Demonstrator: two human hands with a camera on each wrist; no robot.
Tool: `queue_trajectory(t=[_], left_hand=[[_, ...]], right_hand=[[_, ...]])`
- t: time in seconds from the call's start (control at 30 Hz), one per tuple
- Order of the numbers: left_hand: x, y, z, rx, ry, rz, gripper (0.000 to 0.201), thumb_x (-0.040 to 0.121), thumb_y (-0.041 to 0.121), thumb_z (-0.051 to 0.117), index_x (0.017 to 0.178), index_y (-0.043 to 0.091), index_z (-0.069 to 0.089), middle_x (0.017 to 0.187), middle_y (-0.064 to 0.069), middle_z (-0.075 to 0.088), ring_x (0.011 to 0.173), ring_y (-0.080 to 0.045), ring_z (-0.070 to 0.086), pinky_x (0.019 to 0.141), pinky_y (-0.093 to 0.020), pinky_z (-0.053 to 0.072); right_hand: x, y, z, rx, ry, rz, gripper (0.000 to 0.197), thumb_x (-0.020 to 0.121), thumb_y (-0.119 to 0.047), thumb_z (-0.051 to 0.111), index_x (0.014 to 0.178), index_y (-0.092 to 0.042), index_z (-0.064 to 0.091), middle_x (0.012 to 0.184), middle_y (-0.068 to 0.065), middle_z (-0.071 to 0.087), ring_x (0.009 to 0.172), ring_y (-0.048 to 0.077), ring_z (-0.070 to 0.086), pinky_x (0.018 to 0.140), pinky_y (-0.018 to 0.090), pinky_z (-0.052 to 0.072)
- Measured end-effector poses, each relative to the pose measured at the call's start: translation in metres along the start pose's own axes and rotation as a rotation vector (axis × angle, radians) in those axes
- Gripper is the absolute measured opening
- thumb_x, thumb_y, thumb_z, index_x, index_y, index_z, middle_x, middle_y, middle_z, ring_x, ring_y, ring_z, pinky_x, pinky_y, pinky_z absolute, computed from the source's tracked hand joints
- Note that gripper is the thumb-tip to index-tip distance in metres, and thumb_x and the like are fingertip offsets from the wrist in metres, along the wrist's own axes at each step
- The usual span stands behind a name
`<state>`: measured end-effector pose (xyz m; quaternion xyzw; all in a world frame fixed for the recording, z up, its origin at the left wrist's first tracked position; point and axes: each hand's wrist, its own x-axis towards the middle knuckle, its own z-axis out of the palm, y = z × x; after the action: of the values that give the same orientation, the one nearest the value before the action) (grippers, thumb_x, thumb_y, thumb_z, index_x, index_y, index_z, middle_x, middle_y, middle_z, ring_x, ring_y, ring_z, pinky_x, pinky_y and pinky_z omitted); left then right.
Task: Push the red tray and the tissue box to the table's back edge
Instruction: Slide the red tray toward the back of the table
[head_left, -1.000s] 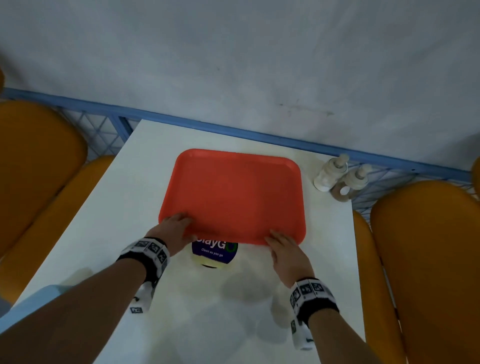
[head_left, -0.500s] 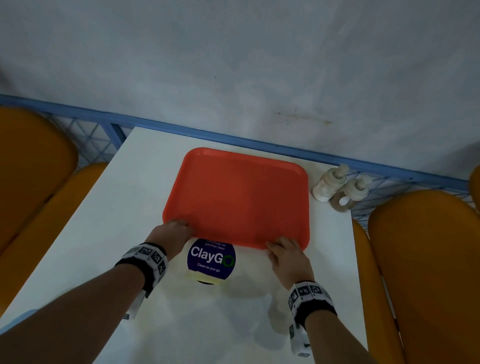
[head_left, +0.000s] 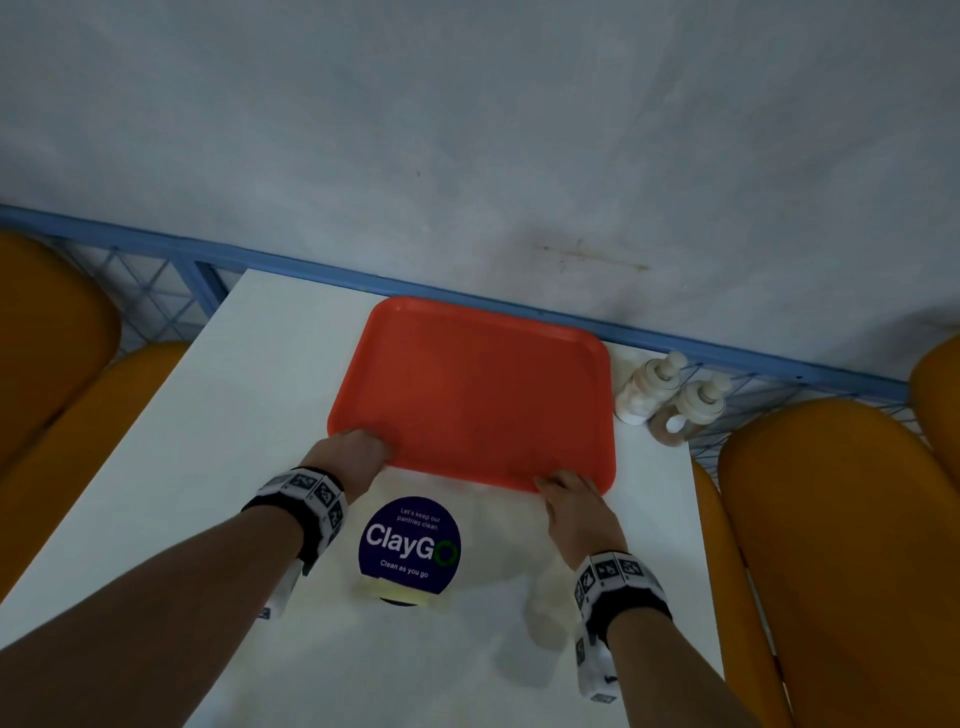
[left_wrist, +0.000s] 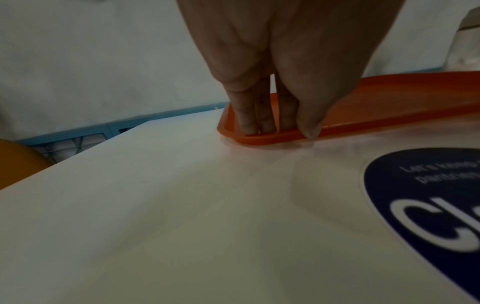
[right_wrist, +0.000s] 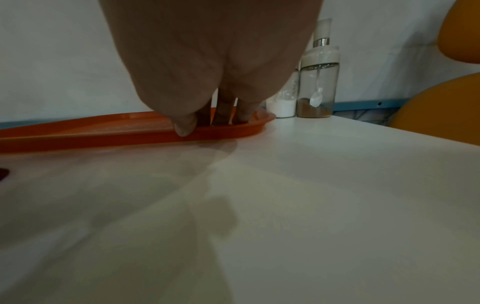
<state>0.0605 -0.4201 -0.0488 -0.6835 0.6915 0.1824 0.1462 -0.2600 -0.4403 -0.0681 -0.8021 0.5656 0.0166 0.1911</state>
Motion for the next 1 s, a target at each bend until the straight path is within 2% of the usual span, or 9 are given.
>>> queue_trajectory(t=[0.1, 0.33, 0.6, 0.87, 1.0], left_hand=[[0.007, 0.0, -0.003, -0.001, -0.008, -0.003, 0.027, 0.098, 0.021, 0.042, 0.113, 0.021, 0.065, 0.109, -0.002, 0.067, 0.098, -0.026, 0.065, 0.084, -0.043, 0.056], [-0.005, -0.002, 0.009, 0.028, 0.019, 0.015, 0.025, 0.096, 0.017, 0.044, 0.111, 0.023, 0.064, 0.107, -0.001, 0.066, 0.093, -0.023, 0.066, 0.081, -0.043, 0.059], [-0.004, -0.001, 0.005, -0.007, 0.029, 0.002, 0.026, 0.099, 0.025, 0.042, 0.115, 0.023, 0.064, 0.11, -0.001, 0.065, 0.098, -0.022, 0.064, 0.085, -0.04, 0.056], [0.0, 0.002, 0.002, -0.003, 0.043, 0.009, 0.025, 0.099, 0.024, 0.042, 0.113, 0.022, 0.063, 0.108, -0.001, 0.066, 0.095, -0.023, 0.064, 0.084, -0.04, 0.056], [-0.003, 0.005, 0.002, 0.03, 0.05, 0.042, 0.027, 0.099, 0.031, 0.043, 0.12, 0.027, 0.059, 0.116, 0.002, 0.061, 0.103, -0.022, 0.061, 0.085, -0.04, 0.056]], right_hand=[[0.005, 0.001, -0.003, 0.006, -0.002, 0.006, 0.039, 0.095, -0.009, 0.047, 0.13, -0.023, 0.055, 0.128, -0.004, 0.054, 0.117, 0.023, 0.044, 0.087, 0.043, 0.054], [-0.01, 0.001, -0.002, 0.007, 0.016, -0.011, 0.035, 0.095, -0.013, 0.049, 0.129, -0.023, 0.056, 0.124, -0.005, 0.056, 0.112, 0.021, 0.047, 0.082, 0.04, 0.055], [-0.006, 0.001, -0.002, 0.026, 0.02, -0.028, 0.035, 0.096, -0.014, 0.047, 0.13, -0.022, 0.055, 0.125, -0.005, 0.056, 0.114, 0.021, 0.046, 0.084, 0.041, 0.055], [0.002, 0.008, -0.001, 0.018, 0.055, -0.06, 0.034, 0.095, -0.017, 0.047, 0.127, -0.025, 0.056, 0.122, -0.006, 0.056, 0.112, 0.02, 0.047, 0.079, 0.04, 0.055], [0.002, 0.012, 0.002, 0.015, 0.108, -0.107, 0.031, 0.093, -0.02, 0.055, 0.123, -0.026, 0.059, 0.114, -0.005, 0.06, 0.105, 0.022, 0.051, 0.073, 0.039, 0.057]])
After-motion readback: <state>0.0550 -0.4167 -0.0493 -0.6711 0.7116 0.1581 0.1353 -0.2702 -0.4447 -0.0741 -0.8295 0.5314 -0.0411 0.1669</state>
